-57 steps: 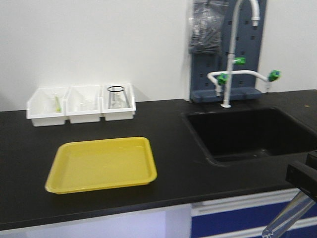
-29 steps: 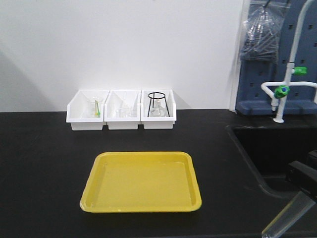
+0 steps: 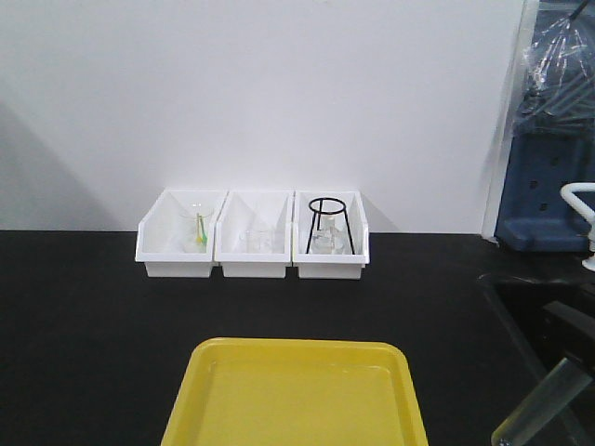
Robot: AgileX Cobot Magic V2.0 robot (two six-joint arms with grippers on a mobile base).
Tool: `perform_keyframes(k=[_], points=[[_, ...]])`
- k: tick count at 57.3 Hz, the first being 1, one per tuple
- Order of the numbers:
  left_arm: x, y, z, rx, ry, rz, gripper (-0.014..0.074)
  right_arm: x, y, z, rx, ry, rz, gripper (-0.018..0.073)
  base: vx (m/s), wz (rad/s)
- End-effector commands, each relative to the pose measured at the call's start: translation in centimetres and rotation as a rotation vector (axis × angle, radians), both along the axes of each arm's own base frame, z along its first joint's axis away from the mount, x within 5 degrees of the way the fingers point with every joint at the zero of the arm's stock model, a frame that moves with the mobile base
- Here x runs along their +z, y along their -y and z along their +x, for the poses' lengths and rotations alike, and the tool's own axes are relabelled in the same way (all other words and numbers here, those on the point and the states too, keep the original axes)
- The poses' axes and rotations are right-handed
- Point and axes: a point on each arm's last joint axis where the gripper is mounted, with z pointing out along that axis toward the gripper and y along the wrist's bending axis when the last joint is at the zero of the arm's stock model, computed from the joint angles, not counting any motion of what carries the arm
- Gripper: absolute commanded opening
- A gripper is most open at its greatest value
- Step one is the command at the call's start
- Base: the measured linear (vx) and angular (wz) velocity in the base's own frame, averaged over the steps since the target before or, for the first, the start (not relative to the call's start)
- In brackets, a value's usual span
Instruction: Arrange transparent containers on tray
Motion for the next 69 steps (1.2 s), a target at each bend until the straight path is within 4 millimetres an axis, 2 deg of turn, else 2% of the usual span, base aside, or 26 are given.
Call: perform_keyframes(k=[1, 33, 69], points=[[1.87, 0.11, -0.20, -0.018, 0.107, -0.042, 0.0111, 1.73, 0.24, -0.12, -0.015, 0.106, 0.050, 0.0057, 0.28, 0.09], [1.87, 0.11, -0.20, -0.018, 0.107, -0.042, 0.0111, 1.73, 0.24, -0.12, -0.015, 0.106, 0.050, 0.0057, 0.21, 0.04], [1.88, 0.11, -0.20, -0.018, 0.109, -0.043, 0.0111, 1.73, 0.24, -0.12, -0.015, 0.106, 0.050, 0.0057, 0.06, 0.00]])
